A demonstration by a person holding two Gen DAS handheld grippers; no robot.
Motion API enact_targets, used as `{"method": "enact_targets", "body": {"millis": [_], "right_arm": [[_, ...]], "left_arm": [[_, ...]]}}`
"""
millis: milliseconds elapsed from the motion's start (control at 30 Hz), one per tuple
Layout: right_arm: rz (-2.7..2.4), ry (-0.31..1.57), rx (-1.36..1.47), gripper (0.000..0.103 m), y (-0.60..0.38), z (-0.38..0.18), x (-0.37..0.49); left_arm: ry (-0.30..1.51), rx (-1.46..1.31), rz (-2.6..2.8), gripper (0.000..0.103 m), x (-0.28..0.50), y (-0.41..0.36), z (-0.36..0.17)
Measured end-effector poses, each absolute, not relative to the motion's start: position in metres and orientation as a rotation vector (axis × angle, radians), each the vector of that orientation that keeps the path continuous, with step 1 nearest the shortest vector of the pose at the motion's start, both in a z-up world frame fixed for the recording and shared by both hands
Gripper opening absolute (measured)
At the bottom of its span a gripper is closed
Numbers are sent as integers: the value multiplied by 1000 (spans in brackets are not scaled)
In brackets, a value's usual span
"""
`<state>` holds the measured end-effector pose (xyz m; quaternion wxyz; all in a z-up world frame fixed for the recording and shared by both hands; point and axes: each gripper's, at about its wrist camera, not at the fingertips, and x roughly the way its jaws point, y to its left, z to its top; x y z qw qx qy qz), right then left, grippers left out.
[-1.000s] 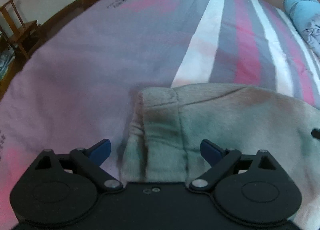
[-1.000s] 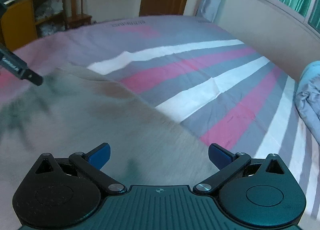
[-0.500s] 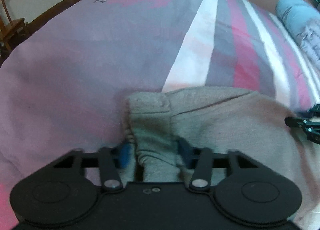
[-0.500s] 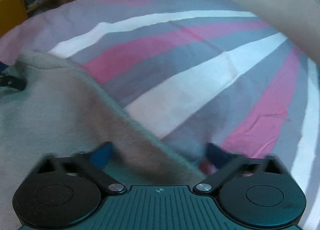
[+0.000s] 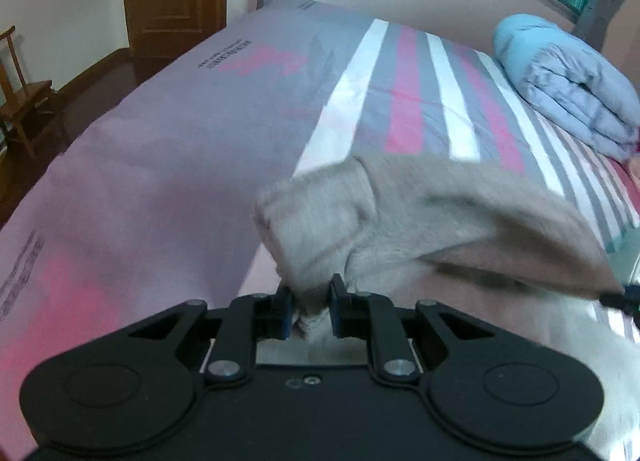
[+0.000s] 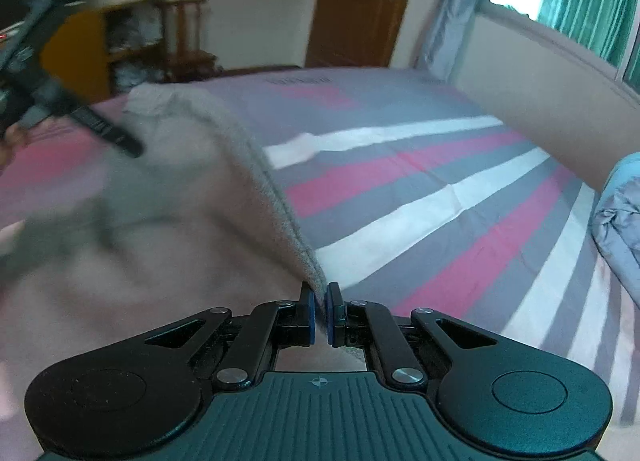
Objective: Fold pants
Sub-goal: 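Lift the waistband with both grippers and fold it over toward the cuffs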
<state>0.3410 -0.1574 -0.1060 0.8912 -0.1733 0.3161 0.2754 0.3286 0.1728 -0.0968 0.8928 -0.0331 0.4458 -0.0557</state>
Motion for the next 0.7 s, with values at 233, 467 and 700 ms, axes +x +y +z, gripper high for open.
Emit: {"method": "enact_targets", "body": {"millis": [233, 467, 700], "right_arm": [[575, 785, -275, 6, -154, -149, 228], [507, 895, -81, 52, -162, -167, 210], [380, 980, 396, 67, -230, -151, 198]], "left_arm": [[1087, -70, -51, 8, 251, 178, -141], [1141, -378, 3, 32, 212, 201, -137], [1112, -621, 52, 62, 203, 215, -138]]}}
